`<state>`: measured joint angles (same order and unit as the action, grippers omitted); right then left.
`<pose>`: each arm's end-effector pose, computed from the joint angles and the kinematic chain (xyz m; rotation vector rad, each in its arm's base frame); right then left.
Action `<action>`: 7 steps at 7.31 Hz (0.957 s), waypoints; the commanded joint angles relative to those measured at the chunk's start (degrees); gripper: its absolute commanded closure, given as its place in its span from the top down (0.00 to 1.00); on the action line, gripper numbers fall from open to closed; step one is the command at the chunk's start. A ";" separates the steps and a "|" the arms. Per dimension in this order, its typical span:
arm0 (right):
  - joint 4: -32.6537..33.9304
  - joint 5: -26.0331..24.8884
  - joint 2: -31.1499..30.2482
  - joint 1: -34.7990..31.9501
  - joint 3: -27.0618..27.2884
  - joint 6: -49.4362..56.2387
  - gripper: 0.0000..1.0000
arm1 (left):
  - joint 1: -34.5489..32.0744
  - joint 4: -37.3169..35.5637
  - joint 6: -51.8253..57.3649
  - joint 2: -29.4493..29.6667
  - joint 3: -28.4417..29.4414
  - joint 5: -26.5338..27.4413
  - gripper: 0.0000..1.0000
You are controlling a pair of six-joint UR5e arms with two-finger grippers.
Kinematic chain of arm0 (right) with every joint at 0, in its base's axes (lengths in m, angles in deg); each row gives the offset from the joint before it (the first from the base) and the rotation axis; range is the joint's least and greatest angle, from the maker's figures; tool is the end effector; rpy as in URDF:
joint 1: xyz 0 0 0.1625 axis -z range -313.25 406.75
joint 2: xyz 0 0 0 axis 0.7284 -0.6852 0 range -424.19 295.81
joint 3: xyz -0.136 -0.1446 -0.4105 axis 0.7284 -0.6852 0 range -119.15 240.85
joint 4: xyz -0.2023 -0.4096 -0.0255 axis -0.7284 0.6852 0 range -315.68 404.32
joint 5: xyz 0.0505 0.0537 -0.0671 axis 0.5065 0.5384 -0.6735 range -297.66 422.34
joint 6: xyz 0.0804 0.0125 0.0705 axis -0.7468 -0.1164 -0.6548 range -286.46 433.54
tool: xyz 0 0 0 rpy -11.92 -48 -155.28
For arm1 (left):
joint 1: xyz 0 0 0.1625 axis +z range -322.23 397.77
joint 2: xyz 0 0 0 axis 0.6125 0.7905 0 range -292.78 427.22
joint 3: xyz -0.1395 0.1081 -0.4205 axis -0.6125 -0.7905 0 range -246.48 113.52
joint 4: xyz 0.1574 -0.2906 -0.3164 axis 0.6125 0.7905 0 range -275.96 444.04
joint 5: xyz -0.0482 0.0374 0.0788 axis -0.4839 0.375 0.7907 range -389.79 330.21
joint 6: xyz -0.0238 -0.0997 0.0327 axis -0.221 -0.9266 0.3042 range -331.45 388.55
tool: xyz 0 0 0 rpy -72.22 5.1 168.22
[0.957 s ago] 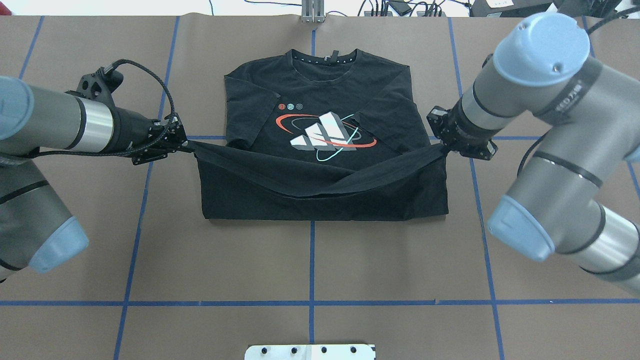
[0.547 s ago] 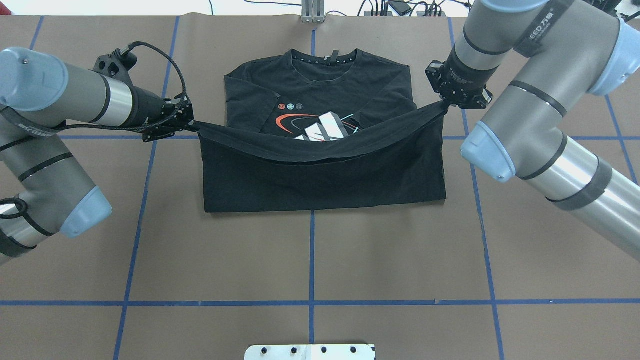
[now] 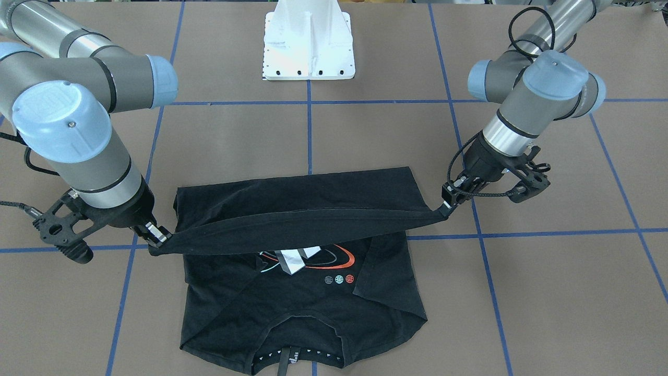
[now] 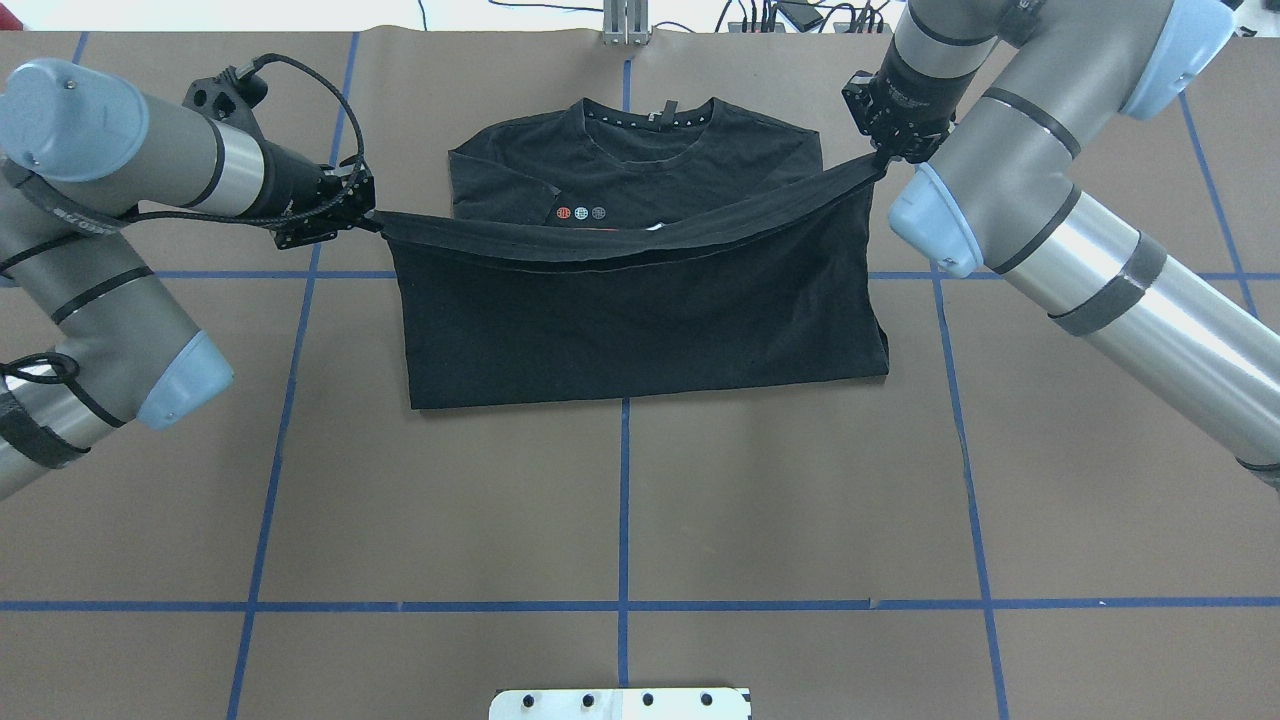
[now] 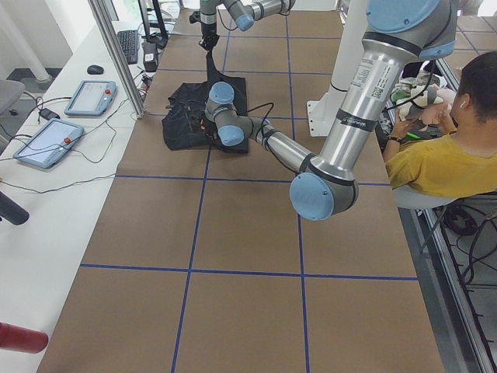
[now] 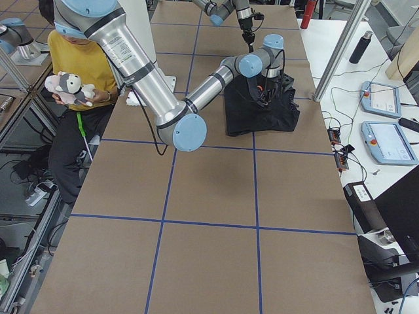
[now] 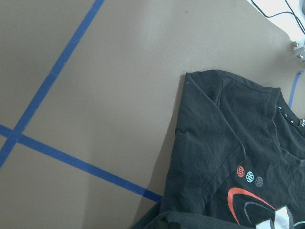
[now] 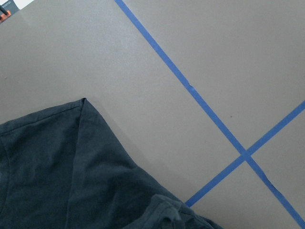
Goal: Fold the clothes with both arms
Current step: 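Lift the hem with both grippers and fold it toward the collar, then release the hem with both grippers and raise them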
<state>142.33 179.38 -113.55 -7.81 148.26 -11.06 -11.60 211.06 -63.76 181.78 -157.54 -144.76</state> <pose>-0.3812 -0.6811 0.2718 -0.1452 -0.6903 0.6995 0.3999 -0.6010 0.3444 0.0714 1.1562 -0.5628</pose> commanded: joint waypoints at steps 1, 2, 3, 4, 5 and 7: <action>-6.03 -0.23 0.75 -0.02 -5.91 -0.03 0.00 | -0.11 0.25 1.50 4.17 6.75 1.85 0.00; -9.99 -0.23 0.84 -0.02 -9.34 -0.21 0.00 | -0.11 0.68 1.69 5.23 8.95 4.20 0.00; -11.86 -0.23 2.23 -0.02 -12.33 -0.30 0.00 | -0.11 1.56 1.69 6.72 11.32 4.49 0.00; -13.01 -0.32 3.55 0.15 -15.67 -0.21 0.00 | -0.11 3.31 1.69 8.48 15.35 4.58 0.00; -16.41 -0.40 4.35 0.07 -19.01 -0.21 0.00 | -0.11 6.37 1.69 9.28 18.96 4.58 0.09; -18.20 -0.41 5.75 0.16 -22.53 -0.21 0.00 | -0.11 8.94 1.69 9.29 21.88 4.67 0.28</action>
<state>125.44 178.99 -108.96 -7.69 128.42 -11.28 -11.71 218.54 -62.07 190.88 -137.75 -140.18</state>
